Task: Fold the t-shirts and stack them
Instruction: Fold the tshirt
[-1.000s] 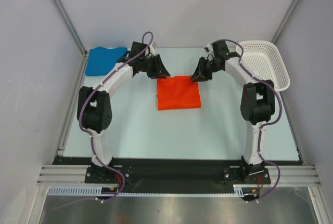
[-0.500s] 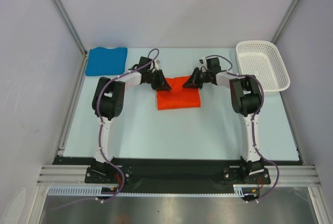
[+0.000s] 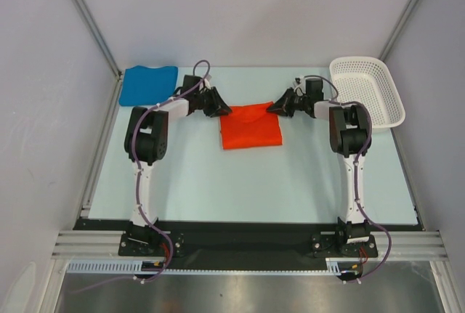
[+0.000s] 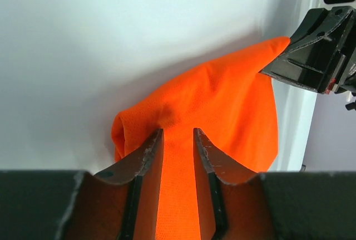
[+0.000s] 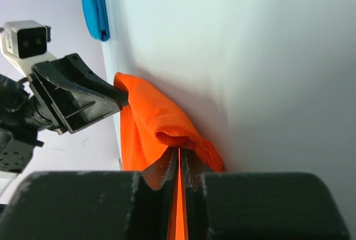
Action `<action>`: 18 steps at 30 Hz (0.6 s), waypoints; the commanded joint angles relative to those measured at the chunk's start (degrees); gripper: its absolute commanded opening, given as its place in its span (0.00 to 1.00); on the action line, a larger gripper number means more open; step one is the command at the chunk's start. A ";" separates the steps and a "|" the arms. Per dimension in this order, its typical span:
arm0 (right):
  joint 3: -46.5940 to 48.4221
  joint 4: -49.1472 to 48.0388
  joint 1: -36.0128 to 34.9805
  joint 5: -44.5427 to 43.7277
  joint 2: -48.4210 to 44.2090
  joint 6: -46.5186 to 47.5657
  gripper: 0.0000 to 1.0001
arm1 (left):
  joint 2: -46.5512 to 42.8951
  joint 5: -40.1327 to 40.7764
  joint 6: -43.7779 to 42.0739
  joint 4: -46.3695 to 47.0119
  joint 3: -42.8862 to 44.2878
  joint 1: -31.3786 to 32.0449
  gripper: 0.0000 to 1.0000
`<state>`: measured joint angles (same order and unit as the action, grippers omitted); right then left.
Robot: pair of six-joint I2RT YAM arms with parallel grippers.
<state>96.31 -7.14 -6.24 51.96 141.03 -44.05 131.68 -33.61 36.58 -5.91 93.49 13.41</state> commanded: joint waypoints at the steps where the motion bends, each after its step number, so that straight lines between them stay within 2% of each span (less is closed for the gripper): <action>1: 3.61 -2.97 1.06 0.31 1.00 -2.44 0.09 | 0.95 0.04 2.35 3.54 3.79 -0.23 0.33; 6: 1.26 -2.97 -1.57 2.17 -4.18 -3.67 0.09 | -2.30 -1.46 4.72 5.46 2.85 0.56 0.34; 9: -0.86 -7.78 -3.24 2.61 -5.24 -7.35 0.09 | -4.32 -2.25 7.62 9.95 0.12 1.62 0.35; 15: 0.28 -16.66 -3.96 0.95 0.01 -13.86 0.09 | -1.08 -1.99 11.06 13.55 -1.03 1.97 0.34; 18: 3.08 -16.60 -2.90 -0.02 2.57 -13.96 0.09 | 0.77 -0.86 11.15 14.00 -0.94 1.18 0.34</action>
<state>96.42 -18.50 -10.94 52.93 140.79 -55.57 131.74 -34.63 46.04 4.03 92.77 15.27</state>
